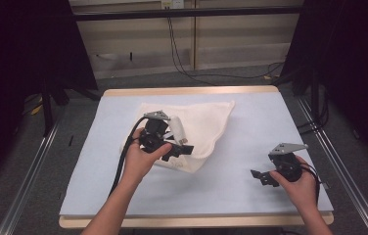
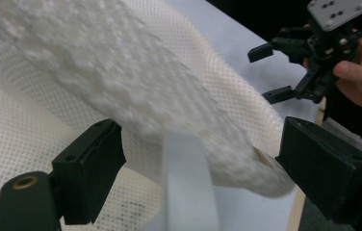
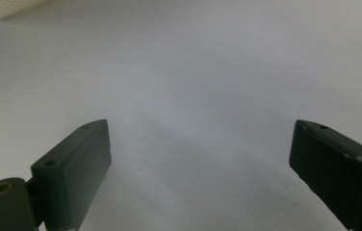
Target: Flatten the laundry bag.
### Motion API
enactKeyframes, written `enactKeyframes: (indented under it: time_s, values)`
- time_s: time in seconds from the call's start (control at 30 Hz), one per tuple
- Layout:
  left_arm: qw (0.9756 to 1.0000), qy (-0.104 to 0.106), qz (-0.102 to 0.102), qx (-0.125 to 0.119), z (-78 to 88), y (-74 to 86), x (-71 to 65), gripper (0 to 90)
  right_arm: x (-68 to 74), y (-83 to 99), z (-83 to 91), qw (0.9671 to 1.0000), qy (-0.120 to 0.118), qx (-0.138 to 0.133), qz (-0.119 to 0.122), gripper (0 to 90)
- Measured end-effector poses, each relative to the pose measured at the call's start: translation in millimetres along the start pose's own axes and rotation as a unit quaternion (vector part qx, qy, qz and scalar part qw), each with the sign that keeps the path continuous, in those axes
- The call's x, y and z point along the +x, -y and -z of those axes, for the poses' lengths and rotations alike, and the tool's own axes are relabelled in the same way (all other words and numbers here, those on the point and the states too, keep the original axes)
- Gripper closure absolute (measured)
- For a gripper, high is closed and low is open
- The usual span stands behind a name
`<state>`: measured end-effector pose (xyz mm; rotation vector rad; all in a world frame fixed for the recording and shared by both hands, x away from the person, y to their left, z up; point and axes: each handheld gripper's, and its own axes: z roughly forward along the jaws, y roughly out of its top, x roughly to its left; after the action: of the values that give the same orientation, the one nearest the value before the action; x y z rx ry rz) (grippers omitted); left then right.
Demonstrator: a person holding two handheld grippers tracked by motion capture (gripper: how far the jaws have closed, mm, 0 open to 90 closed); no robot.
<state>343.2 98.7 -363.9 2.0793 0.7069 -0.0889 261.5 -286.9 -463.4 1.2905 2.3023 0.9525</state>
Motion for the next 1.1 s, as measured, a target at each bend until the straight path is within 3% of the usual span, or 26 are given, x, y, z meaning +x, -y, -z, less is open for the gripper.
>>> enactKeyframes:
  time_s: [0.27, 0.53, 0.73, 0.83, 0.93, 1.03, 1.1]
  values:
    - [0.9999, 0.001, 0.011, 0.002, 2.7, -1.5, 1.3, 8.7, 1.1, -0.3, -0.1, 1.0, -0.001, 0.002, 0.001, 7.0]
    - [0.9996, -0.012, 0.01, 0.025, -1.8, 6.3, 8.7, 9.0, 1.8, -0.3, -1.2, 1.0, -0.001, 0.003, 0.0, 7.0]
    - [0.9977, -0.053, -0.007, 0.04, -2.4, 11.1, 16.3, 9.6, 4.1, -2.3, -5.1, 0.9999, -0.011, -0.003, 0.003, 5.1]
    - [0.9967, -0.07, -0.001, 0.043, -2.8, 17.8, 22.9, 10.7, 7.8, -5.2, -7.5, 0.9998, -0.017, -0.005, 0.005, 4.6]
    - [0.9955, -0.08, -0.001, 0.049, -3.1, 24.2, 29.4, 11.7, 9.5, -7.9, -8.5, 0.9996, -0.025, -0.013, -0.005, 4.0]
    - [0.9925, -0.111, 0.003, 0.052, -1.4, 36.9, 39.0, 11.9, 14.0, -14.2, -11.2, 0.9988, -0.024, -0.034, -0.027, 4.0]
    - [0.9908, -0.123, 0.003, 0.057, -0.5, 42.5, 43.4, 12.2, 16.2, -18.4, -14.4, 0.9978, -0.036, -0.042, -0.038, 6.5]
